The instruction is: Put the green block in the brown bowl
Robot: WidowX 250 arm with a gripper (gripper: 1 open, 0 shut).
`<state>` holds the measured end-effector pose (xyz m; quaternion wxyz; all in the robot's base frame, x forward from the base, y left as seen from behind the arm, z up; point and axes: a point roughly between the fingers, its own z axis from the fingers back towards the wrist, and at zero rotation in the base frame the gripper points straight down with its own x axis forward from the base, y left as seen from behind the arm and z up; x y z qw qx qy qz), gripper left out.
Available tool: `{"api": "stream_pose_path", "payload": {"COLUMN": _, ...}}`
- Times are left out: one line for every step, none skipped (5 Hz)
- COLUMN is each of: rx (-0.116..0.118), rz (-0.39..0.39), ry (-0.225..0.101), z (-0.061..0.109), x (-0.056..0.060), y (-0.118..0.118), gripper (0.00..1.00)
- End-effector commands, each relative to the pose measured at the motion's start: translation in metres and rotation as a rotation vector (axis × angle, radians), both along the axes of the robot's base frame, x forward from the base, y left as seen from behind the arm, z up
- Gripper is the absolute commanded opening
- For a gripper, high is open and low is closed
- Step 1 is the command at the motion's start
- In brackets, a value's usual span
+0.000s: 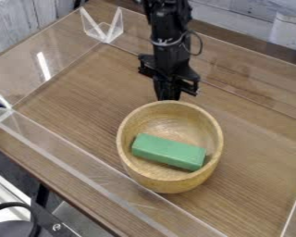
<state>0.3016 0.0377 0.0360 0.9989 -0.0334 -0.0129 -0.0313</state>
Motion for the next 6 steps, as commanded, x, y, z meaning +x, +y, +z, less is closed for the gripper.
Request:
{"api": "stream_pose_path", "payload": {"rx": -0.009, "rz": -0.022, "ry": -0.074, "z": 0.011, "x": 0.001, "y": 0.001, "gripper": 1.00}}
{"api": "stream_pose_path", "payload": {"rx": -0.022, "rz": -0.024, "ry": -0.076, "z": 0.012, "x": -0.003, "y": -0.002, "gripper": 1.00}}
{"api": "stream_pose_path", "payload": {"rx": -0.030, "rz": -0.022, "ry": -0.067, "z": 0.007, "x": -0.005, "y": -0.004, "gripper": 0.00}}
{"api": "stream_pose_path", "payload": {"rx": -0.028, "rz": -0.027, "ry": -0.040, "z": 0.001, "x": 0.001, "y": 0.000, "gripper": 0.00}}
{"api": "stream_pose_path", "payload": {"rx": -0.024, "rz": -0.029, "ry": -0.011, "z": -0.004, "x": 0.007, "y": 0.009, "gripper": 0.00}}
{"api": "stream_pose_path", "payload": {"rx": -0.024, "rz": 0.048, "ry": -0.021, "z": -0.006, "x": 0.003, "y": 0.011, "gripper": 0.00}}
